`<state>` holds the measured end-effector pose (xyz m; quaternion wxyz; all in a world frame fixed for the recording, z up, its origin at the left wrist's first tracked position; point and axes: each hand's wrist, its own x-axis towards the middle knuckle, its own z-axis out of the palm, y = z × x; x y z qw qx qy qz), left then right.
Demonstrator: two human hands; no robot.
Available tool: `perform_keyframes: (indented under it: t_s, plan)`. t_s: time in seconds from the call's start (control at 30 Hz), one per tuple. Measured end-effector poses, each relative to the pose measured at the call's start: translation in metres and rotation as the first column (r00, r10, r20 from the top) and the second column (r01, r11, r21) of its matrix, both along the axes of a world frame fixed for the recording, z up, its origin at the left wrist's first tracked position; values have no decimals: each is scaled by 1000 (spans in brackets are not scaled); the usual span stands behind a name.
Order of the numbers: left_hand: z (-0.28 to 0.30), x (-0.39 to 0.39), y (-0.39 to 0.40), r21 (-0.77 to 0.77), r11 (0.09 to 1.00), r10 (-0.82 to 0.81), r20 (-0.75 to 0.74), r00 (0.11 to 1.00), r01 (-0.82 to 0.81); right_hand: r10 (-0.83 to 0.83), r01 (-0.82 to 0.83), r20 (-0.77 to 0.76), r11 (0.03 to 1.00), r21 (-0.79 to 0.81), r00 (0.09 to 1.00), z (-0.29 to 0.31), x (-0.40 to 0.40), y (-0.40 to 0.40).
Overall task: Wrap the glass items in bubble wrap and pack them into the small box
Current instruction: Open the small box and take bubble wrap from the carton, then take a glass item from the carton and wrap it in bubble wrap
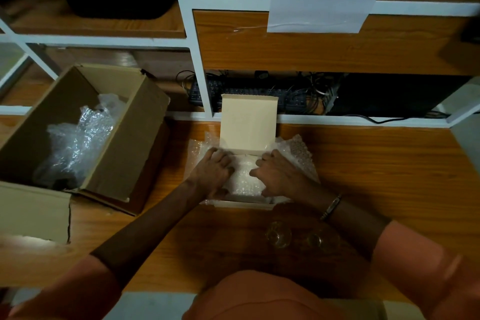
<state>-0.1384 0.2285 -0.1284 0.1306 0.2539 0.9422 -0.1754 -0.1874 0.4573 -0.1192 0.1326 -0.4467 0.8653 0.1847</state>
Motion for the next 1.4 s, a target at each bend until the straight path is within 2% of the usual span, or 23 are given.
perform_keyframes:
  t_s: [0.13,0.33,0.43,0.5,0.63,0.7,0.83,1.0,1.1,1.17,1.23,1.33,1.4]
  plan:
    - [-10,4,-8,-62,998,5,69,998,-1,-5,4,72,1000,13,997,-12,-4,4]
    - [-11,4,-17,64,997,31,129,991,-40,-38,53,199,996,-69,979,-13,-12,9]
    - [6,3,-16,210,971,84,157,984,-117,-97,145,322,981,-129,942,0,-16,5]
    - [30,-1,-18,318,934,128,123,984,-161,-110,200,392,960,-195,913,17,-18,-4]
    - [91,1,-38,516,834,253,-40,967,-197,-24,167,358,912,-375,933,66,-31,-38]
    - [120,12,-60,617,763,364,-161,917,-195,28,142,339,874,-465,940,94,-39,-66]
    - [164,47,-123,678,704,565,-355,745,-211,130,72,275,783,-617,953,144,-50,-132]
    - [171,104,-203,776,511,819,-309,483,-370,219,-7,203,696,-718,954,183,-44,-225]
    - [164,136,-231,789,419,886,-247,393,-449,228,-20,175,660,-751,958,187,-30,-277]
    - [158,150,-244,794,369,897,-167,410,-484,217,-23,160,658,-753,963,183,-21,-307]
    - [154,157,-253,802,312,890,-59,453,-509,173,-26,147,728,-685,974,176,-15,-333]
    - [146,157,-260,771,331,871,-28,490,-544,83,25,167,829,-559,982,162,-14,-358]
    - [146,153,-264,785,340,856,-29,517,-518,94,71,234,788,-612,968,160,-16,-365]
